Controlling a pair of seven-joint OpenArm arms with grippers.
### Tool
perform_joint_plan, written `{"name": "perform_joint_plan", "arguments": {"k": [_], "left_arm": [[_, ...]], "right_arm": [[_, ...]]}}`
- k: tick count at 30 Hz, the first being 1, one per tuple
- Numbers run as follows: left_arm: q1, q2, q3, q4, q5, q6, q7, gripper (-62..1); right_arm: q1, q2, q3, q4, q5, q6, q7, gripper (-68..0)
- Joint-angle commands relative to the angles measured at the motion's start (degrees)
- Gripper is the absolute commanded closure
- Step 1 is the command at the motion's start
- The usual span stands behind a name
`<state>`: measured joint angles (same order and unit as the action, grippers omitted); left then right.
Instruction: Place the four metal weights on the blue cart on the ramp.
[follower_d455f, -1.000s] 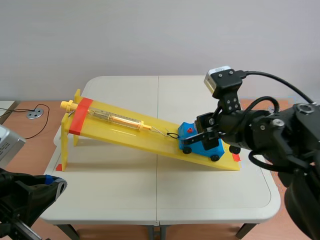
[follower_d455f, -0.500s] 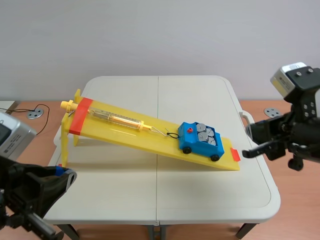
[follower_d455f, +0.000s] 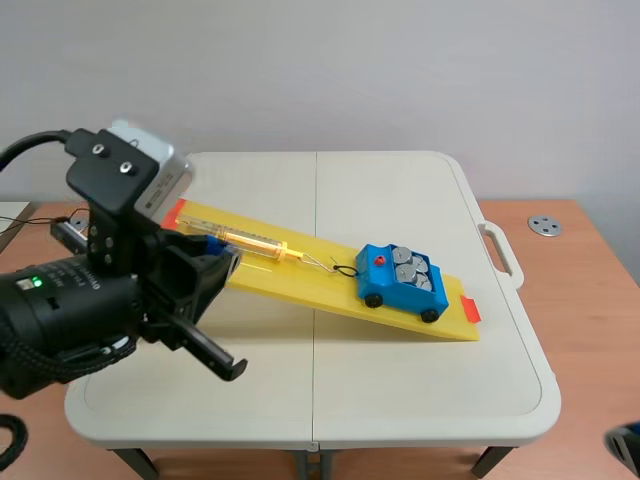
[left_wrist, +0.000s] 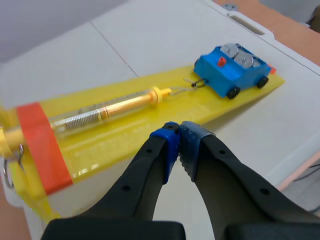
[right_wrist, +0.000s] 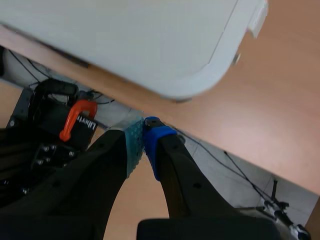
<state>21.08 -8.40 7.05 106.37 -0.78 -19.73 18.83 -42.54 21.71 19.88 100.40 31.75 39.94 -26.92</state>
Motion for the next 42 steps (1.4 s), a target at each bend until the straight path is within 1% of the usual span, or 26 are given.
{"name": "perform_joint_plan", "arguments": {"k": [1,5,6,9,12,15,19,22,24,42], "left_arm": [[-2.7,0.7,0.5,4.2,-1.2,2.7,-7.5,-2.7],[-5.5,3.0,1.7,1.1,-0.2,4.2,-7.5,-2.7],[-6.1,3.6,2.0,0.2,0.4,4.2,-7.5,-2.7],[-8.1,4.8,2.6,-2.9,2.5,6.3,-8.6,-2.7],[-10.5,4.9,3.4,-6.1,3.8,7.6,-9.0,-2.7],[-12.8,4.9,3.8,-9.2,5.3,9.9,-9.4,-2.7],[-15.2,4.9,3.8,-12.4,5.4,11.6,-10.1,-2.7],[-16.5,4.9,3.8,-14.2,6.2,11.9,-10.1,-2.7],[-17.0,4.9,3.8,-14.9,6.2,13.0,-10.1,-2.7],[-17.1,4.9,3.8,-15.3,6.2,13.2,-10.2,-2.7]], "right_arm": [[-2.5,2.7,3.6,5.1,3.2,2.8,7.2,-0.6],[-9.4,2.4,8.4,5.1,3.2,2.8,8.6,-0.6],[-11.0,2.3,9.5,5.1,3.2,2.8,8.8,-0.6],[-15.0,1.4,13.0,5.1,3.2,2.8,9.4,-0.6],[-17.7,0.3,15.6,5.1,3.2,2.8,9.7,-0.6],[-19.0,-0.7,17.4,5.1,3.2,2.8,9.7,-0.6],[-19.4,-1.4,18.1,5.1,3.2,2.8,9.9,-0.6],[-19.4,-1.4,18.1,5.1,3.2,2.8,9.9,-0.6],[-19.4,-1.4,18.1,5.1,3.2,2.8,9.9,-0.6],[-19.4,-1.4,18.1,5.1,3.2,2.8,9.9,-0.6]]}}
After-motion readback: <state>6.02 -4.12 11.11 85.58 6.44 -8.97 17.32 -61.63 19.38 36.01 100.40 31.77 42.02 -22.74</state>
